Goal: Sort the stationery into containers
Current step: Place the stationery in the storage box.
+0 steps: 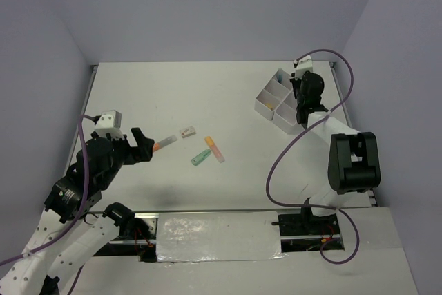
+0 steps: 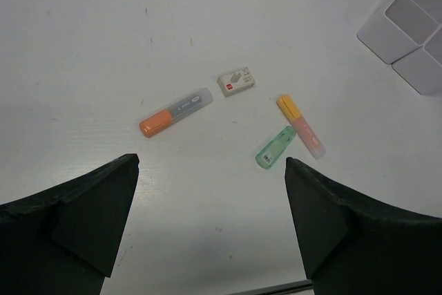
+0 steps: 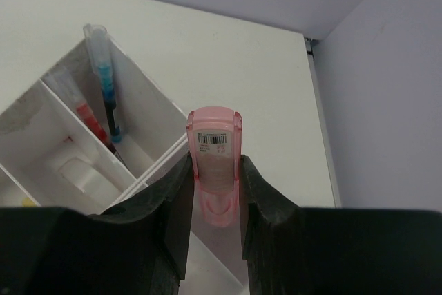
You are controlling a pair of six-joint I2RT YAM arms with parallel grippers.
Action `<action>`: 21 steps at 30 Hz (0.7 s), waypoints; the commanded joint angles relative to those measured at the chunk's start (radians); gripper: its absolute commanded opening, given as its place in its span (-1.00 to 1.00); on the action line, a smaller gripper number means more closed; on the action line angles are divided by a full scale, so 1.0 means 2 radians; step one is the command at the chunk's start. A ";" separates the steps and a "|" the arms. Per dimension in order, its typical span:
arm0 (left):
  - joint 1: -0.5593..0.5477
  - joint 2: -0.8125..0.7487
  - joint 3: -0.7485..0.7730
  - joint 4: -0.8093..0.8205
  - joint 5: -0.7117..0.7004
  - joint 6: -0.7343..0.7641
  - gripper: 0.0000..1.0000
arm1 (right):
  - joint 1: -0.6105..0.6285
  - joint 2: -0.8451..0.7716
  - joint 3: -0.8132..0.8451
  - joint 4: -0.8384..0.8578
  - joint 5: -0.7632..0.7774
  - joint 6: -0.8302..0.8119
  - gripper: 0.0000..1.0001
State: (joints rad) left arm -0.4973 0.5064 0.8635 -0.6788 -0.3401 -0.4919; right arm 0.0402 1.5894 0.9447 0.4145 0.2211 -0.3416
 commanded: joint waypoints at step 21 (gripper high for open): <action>-0.008 -0.012 -0.003 0.024 0.004 0.016 0.99 | -0.006 -0.007 -0.022 0.046 0.020 0.017 0.38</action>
State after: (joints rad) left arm -0.5076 0.4885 0.8566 -0.6731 -0.3351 -0.4744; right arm 0.0345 1.6112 0.8932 0.4702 0.2501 -0.3149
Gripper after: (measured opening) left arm 0.993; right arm 0.685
